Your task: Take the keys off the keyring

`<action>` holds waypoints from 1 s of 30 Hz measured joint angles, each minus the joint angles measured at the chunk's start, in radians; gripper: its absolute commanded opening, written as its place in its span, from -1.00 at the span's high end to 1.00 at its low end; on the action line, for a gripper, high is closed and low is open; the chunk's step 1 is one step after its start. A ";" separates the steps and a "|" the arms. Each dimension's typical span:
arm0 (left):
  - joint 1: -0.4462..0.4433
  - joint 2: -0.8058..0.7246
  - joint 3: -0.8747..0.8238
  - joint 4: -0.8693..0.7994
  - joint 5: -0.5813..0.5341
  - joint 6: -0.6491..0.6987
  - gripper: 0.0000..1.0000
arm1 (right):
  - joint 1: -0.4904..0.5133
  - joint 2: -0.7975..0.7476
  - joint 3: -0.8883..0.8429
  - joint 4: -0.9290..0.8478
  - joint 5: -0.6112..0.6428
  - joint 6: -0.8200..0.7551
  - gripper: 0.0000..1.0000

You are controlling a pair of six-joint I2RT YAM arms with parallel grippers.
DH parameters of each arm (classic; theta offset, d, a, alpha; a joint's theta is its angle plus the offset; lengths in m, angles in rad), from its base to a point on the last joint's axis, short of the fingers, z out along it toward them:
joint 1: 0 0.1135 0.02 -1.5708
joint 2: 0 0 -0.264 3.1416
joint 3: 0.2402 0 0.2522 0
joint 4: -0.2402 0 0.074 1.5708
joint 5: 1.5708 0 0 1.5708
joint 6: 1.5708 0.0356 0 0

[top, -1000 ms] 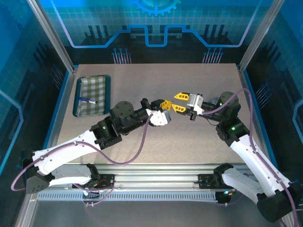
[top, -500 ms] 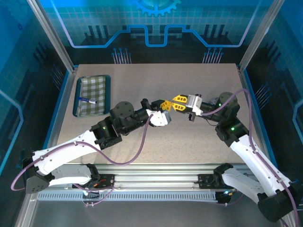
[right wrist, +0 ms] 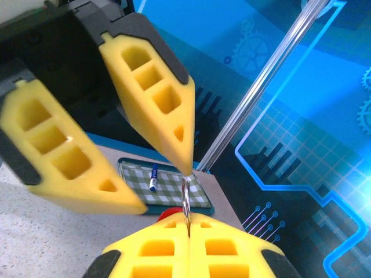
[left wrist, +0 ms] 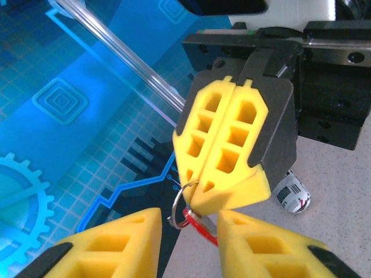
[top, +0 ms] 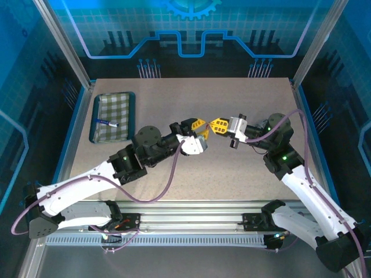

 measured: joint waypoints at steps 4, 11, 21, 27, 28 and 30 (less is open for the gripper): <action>0.000 -0.048 -0.017 -0.003 -0.031 -0.025 0.27 | -0.001 -0.015 -0.020 0.019 0.001 0.010 0.96; 0.016 -0.080 -0.017 -0.046 -0.032 -0.098 0.31 | -0.003 -0.033 -0.024 0.055 -0.027 0.046 0.95; 0.097 -0.080 0.040 -0.140 0.136 -0.279 0.10 | -0.046 -0.002 -0.034 0.233 -0.152 0.248 0.95; 0.114 -0.072 0.053 -0.142 0.222 -0.360 0.27 | -0.068 0.082 -0.057 0.459 -0.234 0.477 0.94; 0.118 -0.070 0.056 -0.139 0.235 -0.376 0.31 | -0.068 0.095 -0.058 0.493 -0.247 0.511 0.94; 0.129 -0.067 0.059 -0.132 0.259 -0.407 0.37 | -0.068 0.111 -0.063 0.554 -0.265 0.571 0.94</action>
